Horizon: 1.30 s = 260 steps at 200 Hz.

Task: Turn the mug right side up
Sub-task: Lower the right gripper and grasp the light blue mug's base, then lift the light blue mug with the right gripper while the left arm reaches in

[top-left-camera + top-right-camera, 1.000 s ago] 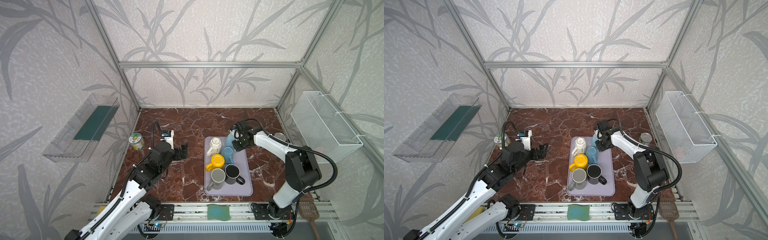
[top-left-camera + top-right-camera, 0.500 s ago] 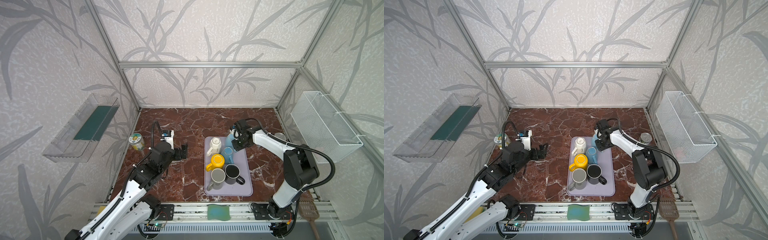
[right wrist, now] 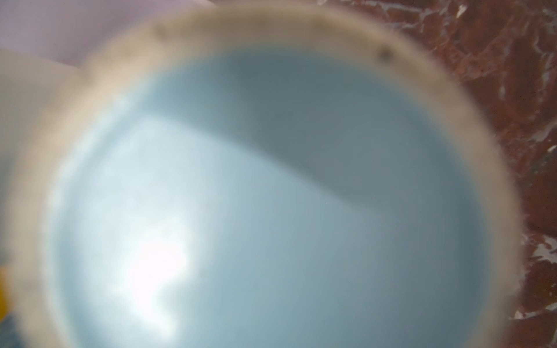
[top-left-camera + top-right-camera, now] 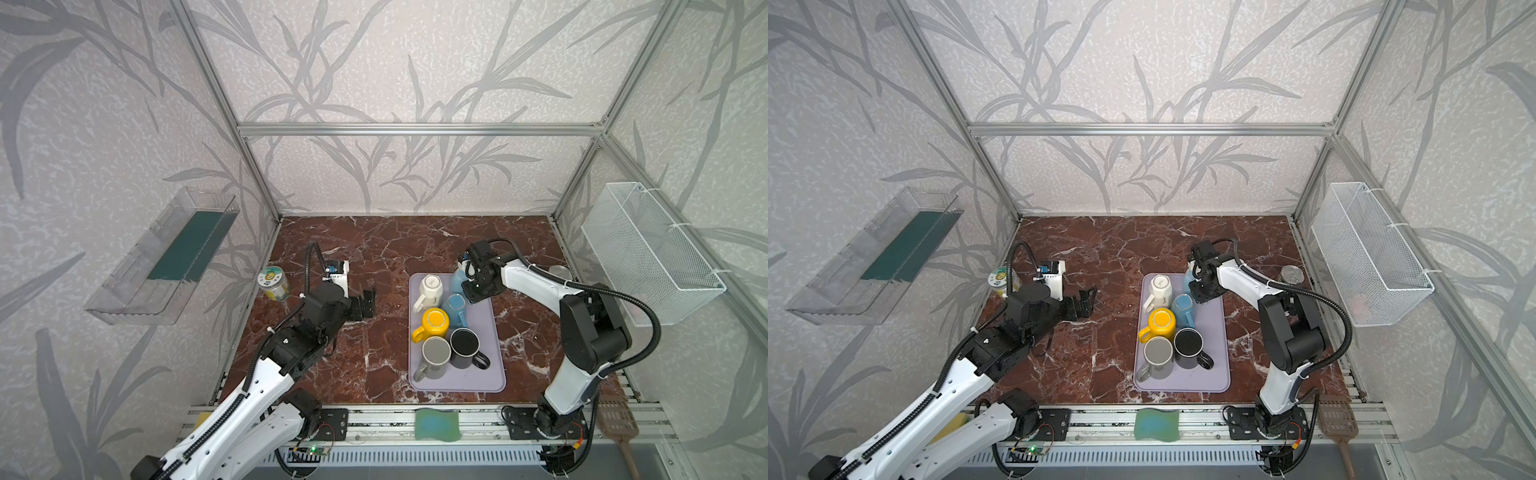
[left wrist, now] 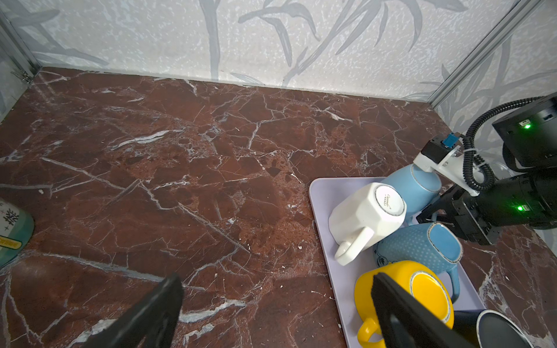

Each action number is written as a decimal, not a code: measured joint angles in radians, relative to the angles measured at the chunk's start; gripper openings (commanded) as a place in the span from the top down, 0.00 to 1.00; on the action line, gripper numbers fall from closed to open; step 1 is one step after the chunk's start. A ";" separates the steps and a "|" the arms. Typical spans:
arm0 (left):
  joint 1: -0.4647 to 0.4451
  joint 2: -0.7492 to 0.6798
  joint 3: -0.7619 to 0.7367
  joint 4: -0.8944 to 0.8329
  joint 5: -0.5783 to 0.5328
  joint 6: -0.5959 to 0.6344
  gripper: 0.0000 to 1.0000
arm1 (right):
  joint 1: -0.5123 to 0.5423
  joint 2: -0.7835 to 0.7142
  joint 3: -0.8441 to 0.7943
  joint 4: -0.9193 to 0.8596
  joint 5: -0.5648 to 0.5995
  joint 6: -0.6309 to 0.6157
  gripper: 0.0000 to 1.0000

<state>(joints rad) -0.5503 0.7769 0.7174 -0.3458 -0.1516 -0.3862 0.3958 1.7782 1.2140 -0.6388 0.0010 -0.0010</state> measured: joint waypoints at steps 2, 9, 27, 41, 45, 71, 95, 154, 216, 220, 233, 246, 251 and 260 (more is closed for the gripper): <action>0.000 0.000 0.000 0.000 0.000 0.000 0.01 | 0.000 0.001 0.000 0.000 0.000 0.000 0.81; 0.000 0.000 0.000 0.000 0.000 0.000 0.01 | 0.000 0.004 0.000 0.002 0.000 0.001 0.86; 0.000 0.000 0.000 -0.001 0.000 0.000 0.01 | 0.002 0.007 0.003 0.007 0.005 0.005 1.00; 0.000 0.000 0.000 -0.002 -0.001 0.000 0.01 | 0.002 0.009 0.004 0.006 0.009 0.003 1.00; 0.000 0.000 0.000 -0.002 -0.001 0.000 0.01 | 0.002 0.009 0.005 0.006 0.010 0.003 1.00; 0.000 0.000 0.000 -0.002 -0.001 0.000 0.01 | 0.002 0.010 0.006 0.005 0.014 0.004 1.00; 0.000 0.000 0.000 -0.002 -0.001 0.000 0.01 | 0.002 0.007 0.006 0.006 0.017 0.004 1.00; -0.001 0.004 0.000 0.006 0.008 -0.011 0.01 | 0.001 -0.101 -0.002 0.008 0.016 0.003 1.00; -0.006 0.073 0.053 0.039 0.060 -0.025 0.02 | -0.005 -0.321 -0.037 0.082 -0.033 0.006 1.00; -0.006 0.078 0.059 0.045 0.066 -0.026 0.02 | -0.005 -0.337 -0.045 0.093 -0.043 0.008 1.00; -0.008 0.095 0.077 0.066 0.082 -0.032 0.02 | -0.005 -0.389 -0.064 0.122 -0.076 0.014 1.00; -0.010 0.110 0.088 0.090 0.100 -0.037 0.02 | -0.005 -0.426 -0.067 0.144 -0.114 0.023 1.00; -0.011 0.117 0.090 0.098 0.106 -0.039 0.02 | -0.005 -0.438 -0.067 0.156 -0.129 0.028 1.00; -0.013 0.129 0.094 0.113 0.122 -0.045 0.02 | -0.005 -0.454 -0.067 0.176 -0.158 0.035 1.00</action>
<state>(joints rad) -0.5636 0.9054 0.8112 -0.2333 -0.0296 -0.4309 0.3904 1.3243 1.1469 -0.4625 -0.1566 0.0338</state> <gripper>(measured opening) 0.983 0.152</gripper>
